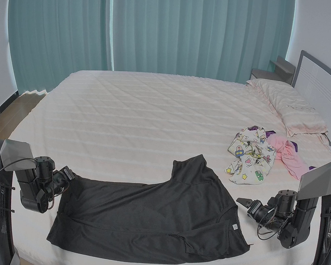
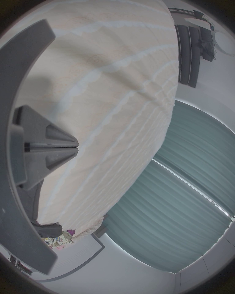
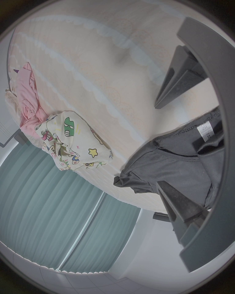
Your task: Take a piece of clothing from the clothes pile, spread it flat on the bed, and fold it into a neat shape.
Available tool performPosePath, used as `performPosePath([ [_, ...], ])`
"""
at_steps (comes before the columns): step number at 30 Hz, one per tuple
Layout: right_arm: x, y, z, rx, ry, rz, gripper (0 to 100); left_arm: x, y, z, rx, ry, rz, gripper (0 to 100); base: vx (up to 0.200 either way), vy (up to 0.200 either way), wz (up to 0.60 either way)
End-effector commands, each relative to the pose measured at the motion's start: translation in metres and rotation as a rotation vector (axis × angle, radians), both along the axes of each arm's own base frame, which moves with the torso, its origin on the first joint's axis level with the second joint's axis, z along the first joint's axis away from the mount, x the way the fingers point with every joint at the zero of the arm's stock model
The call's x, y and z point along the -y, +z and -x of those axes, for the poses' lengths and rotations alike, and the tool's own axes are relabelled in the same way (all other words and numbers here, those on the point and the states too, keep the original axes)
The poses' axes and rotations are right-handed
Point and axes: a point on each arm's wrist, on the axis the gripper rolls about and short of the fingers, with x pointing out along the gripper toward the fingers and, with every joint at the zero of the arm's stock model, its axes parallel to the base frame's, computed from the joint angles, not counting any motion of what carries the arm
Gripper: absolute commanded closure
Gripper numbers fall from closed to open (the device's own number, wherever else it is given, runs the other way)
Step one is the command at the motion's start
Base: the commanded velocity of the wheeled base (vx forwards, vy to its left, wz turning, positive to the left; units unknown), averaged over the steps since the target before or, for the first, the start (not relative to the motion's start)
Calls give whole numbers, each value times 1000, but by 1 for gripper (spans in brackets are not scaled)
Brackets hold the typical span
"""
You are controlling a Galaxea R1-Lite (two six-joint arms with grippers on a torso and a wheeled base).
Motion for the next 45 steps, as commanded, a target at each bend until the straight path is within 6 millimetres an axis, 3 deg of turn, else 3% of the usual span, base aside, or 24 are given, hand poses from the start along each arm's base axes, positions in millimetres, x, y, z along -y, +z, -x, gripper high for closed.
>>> performPosePath([
  [1, -3, 1, 4, 4, 10, -1, 0, -2, 5, -1, 25, 7, -3, 100, 0, 0, 0],
  [7, -3, 5, 1, 35, 10, -2, 0, -5, 5, -2, 33, 35, -8, 100, 0, 0, 0],
  [14, -6, 24, -3, 102, 22, -11, 0, -12, 9, -6, 63, 154, 38, 100, 0, 0, 0],
  [22, -29, 29, -45, 205, 119, 63, 0, -12, 7, -5, 57, 149, 56, 100, 0, 0, 0],
  [24, -35, 31, -69, 236, 164, 139, 0, -12, 5, -5, 53, 147, 59, 100, 0, 0, 0],
  [26, -35, 31, -69, 236, 164, 139, 0, -12, 5, -5, 53, 147, 59, 100, 0, 0, 0],
  [27, -47, 33, -94, 233, 224, 177, 0, -11, 4, -4, 47, 146, 62, 100, 0, 0, 0],
  [30, -55, 33, -117, 223, 281, 261, 0, -10, 5, -3, 45, 149, 78, 100, 0, 0, 0],
  [41, -60, 22, -155, 265, 454, 425, 0, -10, 4, 2, 36, 171, 130, 100, 0, 0, 0],
  [45, -67, 3, -170, 284, 485, 465, 0, -9, 6, 1, 43, 170, 136, 100, 0, 0, 0],
])
